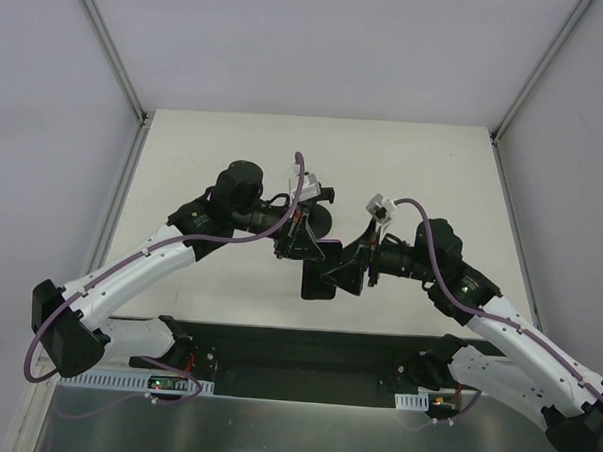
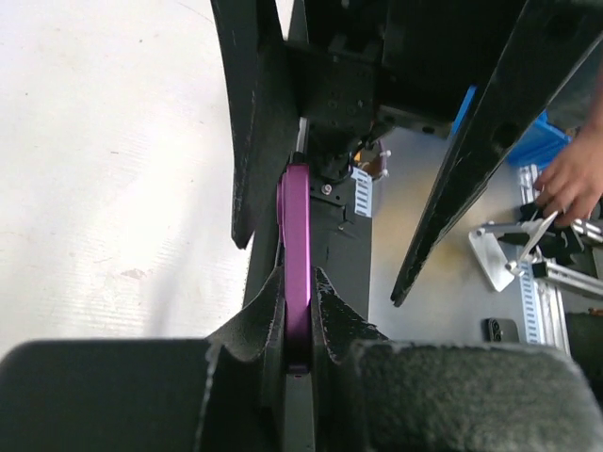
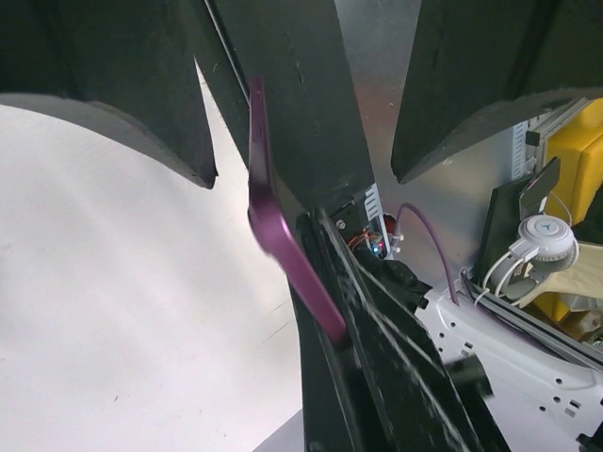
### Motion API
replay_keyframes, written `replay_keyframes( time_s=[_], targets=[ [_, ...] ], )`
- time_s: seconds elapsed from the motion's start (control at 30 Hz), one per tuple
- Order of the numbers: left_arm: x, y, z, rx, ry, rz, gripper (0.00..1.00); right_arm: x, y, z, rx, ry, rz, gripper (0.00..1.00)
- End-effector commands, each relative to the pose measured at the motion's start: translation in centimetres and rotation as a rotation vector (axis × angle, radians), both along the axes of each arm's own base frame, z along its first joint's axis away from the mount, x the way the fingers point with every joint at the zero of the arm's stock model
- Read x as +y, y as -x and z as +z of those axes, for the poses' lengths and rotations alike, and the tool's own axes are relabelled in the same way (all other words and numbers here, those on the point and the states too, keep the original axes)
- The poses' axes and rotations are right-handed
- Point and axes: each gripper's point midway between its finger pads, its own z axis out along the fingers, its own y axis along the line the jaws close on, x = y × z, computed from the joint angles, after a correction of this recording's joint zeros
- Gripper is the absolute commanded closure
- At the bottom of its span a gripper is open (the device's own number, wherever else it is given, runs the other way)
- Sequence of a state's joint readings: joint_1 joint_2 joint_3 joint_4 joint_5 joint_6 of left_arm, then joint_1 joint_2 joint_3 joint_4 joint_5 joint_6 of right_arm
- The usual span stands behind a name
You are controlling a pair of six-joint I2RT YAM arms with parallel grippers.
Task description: Place the phone on the phone stand
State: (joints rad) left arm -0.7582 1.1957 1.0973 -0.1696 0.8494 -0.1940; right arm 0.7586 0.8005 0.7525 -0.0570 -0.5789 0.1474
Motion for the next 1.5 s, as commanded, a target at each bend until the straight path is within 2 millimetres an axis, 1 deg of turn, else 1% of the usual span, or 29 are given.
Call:
replay_keyframes(
  time_s=[0.0, 0.07, 0.13, 0.17, 0.23, 0.27, 0.33, 0.37, 0.4, 0.43, 0.47, 0.53, 0.6, 0.67, 0.73, 0.77, 0.9, 0.93, 1.0, 1.03, 1.2, 1.27, 1.3, 1.33, 1.37, 1.4, 1.43, 1.47],
  targets=[
    [0.6, -0.1, 6.2, -0.075, 0.165, 0.023, 1.00, 0.9, 0.5, 1.3, -0.026, -0.086, 0.028, 0.23],
    [1.0, 0.0, 7.1, -0.039, 0.192, 0.016, 1.00, 1.2, 1.3, 0.9, -0.020, -0.091, 0.070, 0.25],
    [1.1, 0.7, 8.3, -0.014, 0.234, -0.030, 1.00, 1.5, 1.8, 0.8, -0.028, -0.101, 0.100, 0.28],
    [1.3, 0.8, 8.6, -0.008, 0.244, -0.040, 1.00, 1.6, 2.0, 0.7, -0.030, -0.103, 0.111, 0.35],
    [1.4, 1.4, 9.1, -0.003, 0.256, -0.068, 1.00, 1.6, 2.0, 1.0, -0.043, -0.116, 0.111, 0.46],
    [1.5, 1.6, 9.3, -0.005, 0.260, -0.075, 1.00, 1.6, 2.1, 1.0, -0.045, -0.118, 0.113, 0.58],
    [1.6, 1.8, 9.2, 0.001, 0.259, -0.087, 1.00, 1.7, 2.2, 1.5, -0.058, -0.136, 0.114, 0.72],
    [1.6, 2.0, 9.0, 0.007, 0.256, -0.095, 1.00, 1.7, 2.1, 1.6, -0.061, -0.140, 0.113, 0.87],
    [1.6, 2.0, 8.9, 0.019, 0.253, -0.104, 1.00, 1.7, 2.2, 1.8, -0.071, -0.150, 0.115, 0.95],
    [1.7, 2.6, 8.8, 0.041, 0.249, -0.141, 1.00, 1.6, 2.2, 2.0, -0.078, -0.155, 0.114, 0.99],
    [1.5, 2.6, 8.5, 0.065, 0.238, -0.157, 0.91, 1.5, 2.3, 2.2, -0.090, -0.159, 0.113, 0.99],
    [1.5, 2.8, 8.1, 0.094, 0.225, -0.174, 0.83, 1.2, 2.3, 2.3, -0.111, -0.166, 0.100, 0.99],
    [1.6, 2.9, 7.7, 0.104, 0.217, -0.174, 0.72, 1.0, 2.2, 2.3, -0.120, -0.167, 0.089, 0.99],
    [1.6, 2.8, 7.4, 0.102, 0.215, -0.163, 0.66, 1.0, 2.3, 2.6, -0.122, -0.175, 0.090, 0.99],
    [1.7, 2.8, 7.5, 0.092, 0.219, -0.156, 0.65, 1.0, 2.4, 2.5, -0.117, -0.173, 0.096, 0.99],
    [1.7, 2.8, 7.7, 0.090, 0.221, -0.155, 0.66, 1.0, 2.5, 2.5, -0.111, -0.173, 0.100, 0.99],
    [1.5, 2.6, 8.0, 0.086, 0.222, -0.148, 0.79, 1.2, 2.6, 2.5, -0.109, -0.174, 0.104, 0.99],
    [1.5, 2.5, 8.0, 0.089, 0.220, -0.144, 0.87, 1.2, 2.6, 2.5, -0.108, -0.173, 0.104, 0.99],
    [1.4, 2.6, 8.0, 0.094, 0.217, -0.151, 0.98, 1.3, 2.5, 2.7, -0.111, -0.175, 0.103, 0.99],
    [1.4, 2.6, 7.9, 0.100, 0.212, -0.149, 1.00, 1.3, 2.5, 2.7, -0.110, -0.175, 0.100, 0.99],
    [1.5, 2.3, 8.0, 0.067, 0.209, -0.102, 1.00, 1.4, 2.1, 2.7, -0.104, -0.163, 0.084, 0.99],
    [1.7, 1.8, 8.1, 0.057, 0.199, -0.051, 1.00, 1.4, 1.5, 2.3, -0.088, -0.140, 0.055, 0.88],
    [1.7, 1.3, 8.2, 0.035, 0.196, -0.019, 1.00, 1.5, 1.3, 2.2, -0.082, -0.132, 0.047, 0.79],
    [1.7, 0.6, 8.2, 0.024, 0.188, 0.030, 1.00, 1.4, 0.7, 1.9, -0.079, -0.119, 0.016, 0.58],
    [2.0, 0.2, 8.7, -0.002, 0.192, 0.065, 1.00, 1.3, 0.3, 1.2, -0.059, -0.089, -0.012, 0.49],
    [2.2, -0.2, 8.4, -0.012, 0.169, 0.101, 1.00, 1.0, -1.0, 0.9, -0.058, -0.064, -0.089, 0.43],
    [2.5, -0.8, 8.4, -0.027, 0.156, 0.149, 1.00, 0.5, -1.9, 0.5, -0.055, -0.040, -0.148, 0.36],
    [3.2, -2.9, 9.2, -0.076, 0.145, 0.288, 1.00, -0.2, -2.7, -0.7, -0.028, 0.012, -0.214, 0.34]
  ],
)
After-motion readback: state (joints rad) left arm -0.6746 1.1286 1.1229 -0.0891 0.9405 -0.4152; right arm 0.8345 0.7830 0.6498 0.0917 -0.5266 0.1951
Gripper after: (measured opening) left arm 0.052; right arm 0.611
